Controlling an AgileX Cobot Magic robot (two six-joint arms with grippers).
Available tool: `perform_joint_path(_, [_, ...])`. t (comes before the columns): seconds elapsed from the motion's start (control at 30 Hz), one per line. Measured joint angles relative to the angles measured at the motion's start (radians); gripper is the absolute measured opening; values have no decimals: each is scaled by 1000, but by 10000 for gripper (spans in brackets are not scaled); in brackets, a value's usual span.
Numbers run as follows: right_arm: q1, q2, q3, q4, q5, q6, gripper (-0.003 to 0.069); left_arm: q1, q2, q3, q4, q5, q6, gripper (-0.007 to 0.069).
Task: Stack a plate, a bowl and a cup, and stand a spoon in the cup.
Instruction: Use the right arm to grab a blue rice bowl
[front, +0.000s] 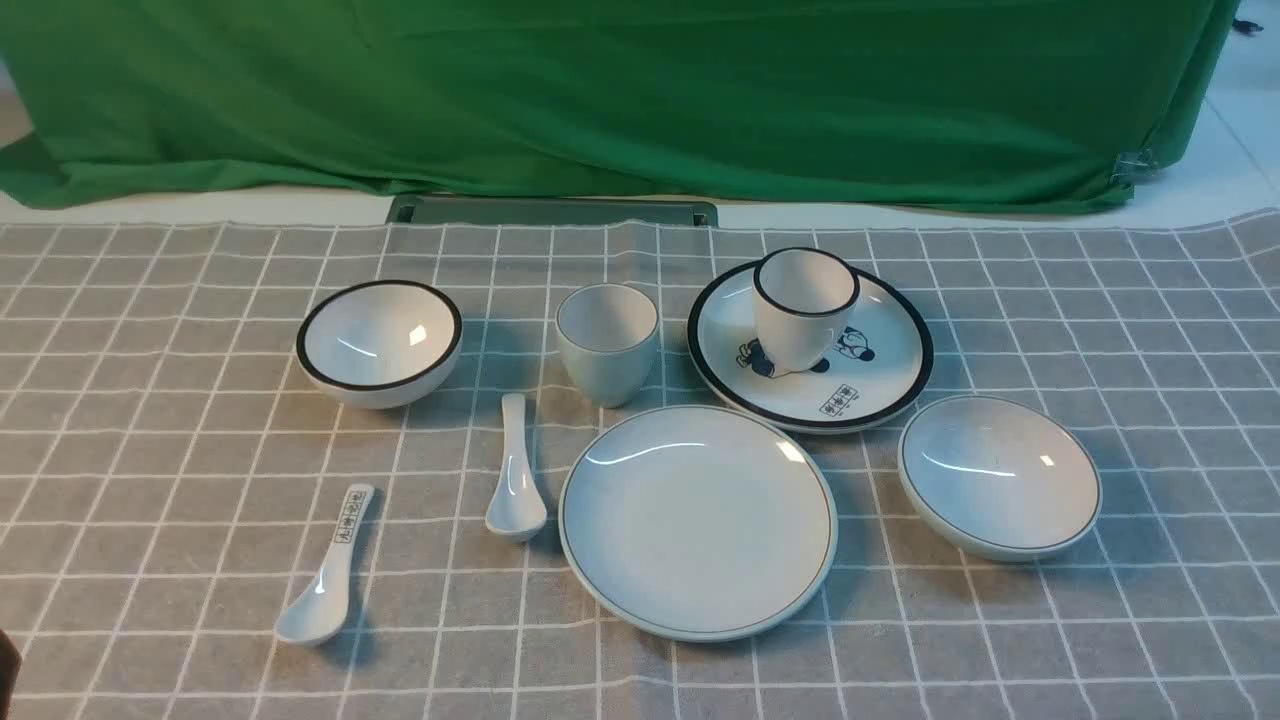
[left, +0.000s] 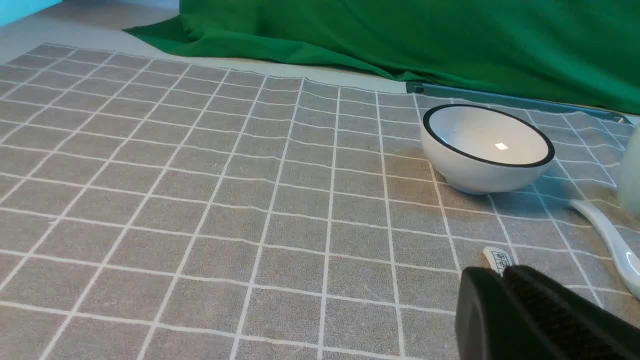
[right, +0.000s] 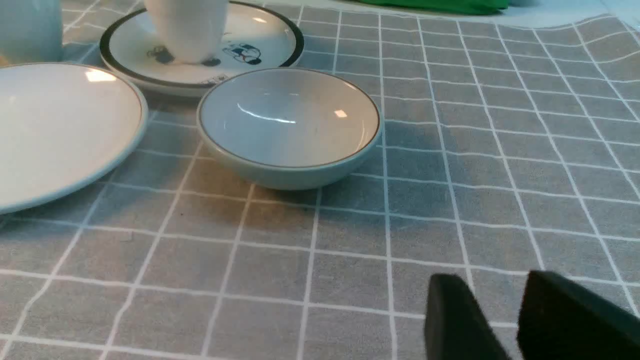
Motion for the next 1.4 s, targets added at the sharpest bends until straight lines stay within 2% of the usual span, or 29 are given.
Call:
perform_joint_path(0.8, [0,0,0,0,0,1,242,0,0,0,-1,-6,0,17])
perform_joint_path(0.87, [0,0,0,0,0,1,242,0,0,0,-50,-60,-30,17])
perform_joint_path(0.97, [0,0,0,0,0,1,242,0,0,0,-263,-200,-183,17])
perform_joint_path(1.03, [0,0,0,0,0,1,242,0,0,0,-359,-277,-260,17])
perform_joint_path(1.17, [0,0,0,1,0,1,242,0,0,0,-409,-368,-325,17])
perform_joint_path(1.23, [0,0,0,1,0,1,242,-6,0,-6,-408,-343,-343,17])
perform_joint_path(1.27, [0,0,0,1,0,1,242,-21,19,-59,-390,-241,-343,17])
perform_joint_path(1.3, [0,0,0,1,0,1,242,-24,23,-59,-387,-231,-343,17])
perform_joint_path(1.33, [0,0,0,1,0,1,242,-36,44,-103,-372,-182,-320,17])
perform_joint_path(1.4, [0,0,0,1,0,1,242,-91,140,-230,-350,-29,-169,17])
